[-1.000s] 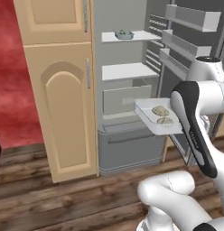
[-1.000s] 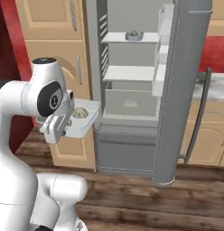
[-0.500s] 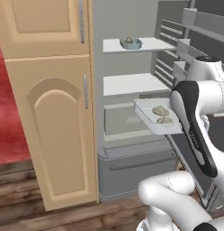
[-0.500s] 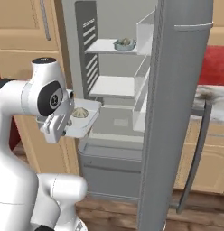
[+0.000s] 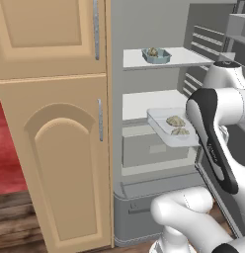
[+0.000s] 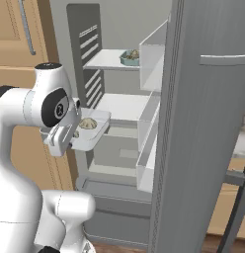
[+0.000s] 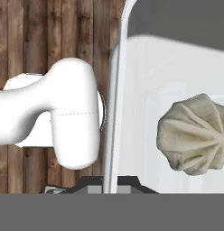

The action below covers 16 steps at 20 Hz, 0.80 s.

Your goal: Place two dumplings into each of the tupperware containers and then place the containers in the fridge.

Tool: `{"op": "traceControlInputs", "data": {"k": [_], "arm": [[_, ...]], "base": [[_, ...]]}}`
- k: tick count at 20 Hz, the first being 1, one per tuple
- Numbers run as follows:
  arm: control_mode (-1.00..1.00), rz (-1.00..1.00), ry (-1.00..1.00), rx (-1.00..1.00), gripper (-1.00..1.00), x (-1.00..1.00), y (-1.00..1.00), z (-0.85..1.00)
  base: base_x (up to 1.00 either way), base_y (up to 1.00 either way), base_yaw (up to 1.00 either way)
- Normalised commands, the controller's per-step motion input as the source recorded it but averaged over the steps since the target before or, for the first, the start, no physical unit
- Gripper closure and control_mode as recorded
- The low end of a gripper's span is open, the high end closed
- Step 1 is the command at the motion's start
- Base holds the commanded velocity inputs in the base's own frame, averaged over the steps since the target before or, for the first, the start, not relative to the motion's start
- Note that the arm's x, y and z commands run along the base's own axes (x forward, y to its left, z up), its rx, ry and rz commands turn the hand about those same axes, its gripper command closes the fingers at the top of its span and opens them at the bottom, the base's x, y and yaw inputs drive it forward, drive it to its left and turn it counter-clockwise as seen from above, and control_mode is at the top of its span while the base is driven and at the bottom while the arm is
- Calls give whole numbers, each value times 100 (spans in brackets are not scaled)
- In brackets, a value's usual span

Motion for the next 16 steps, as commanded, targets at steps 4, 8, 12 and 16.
{"op": "traceControlInputs", "data": {"k": [4, 8, 12, 16], "arm": [[100, 0, 0, 0, 100, 0, 0, 0], [100, 0, 0, 0, 100, 0, 0, 0], [100, 0, 0, 0, 100, 0, 0, 0], [100, 0, 0, 0, 100, 0, 0, 0]], "base": [[44, -20, 5], [19, -28, 1], [24, -35, 0], [39, -27, 0]]}}
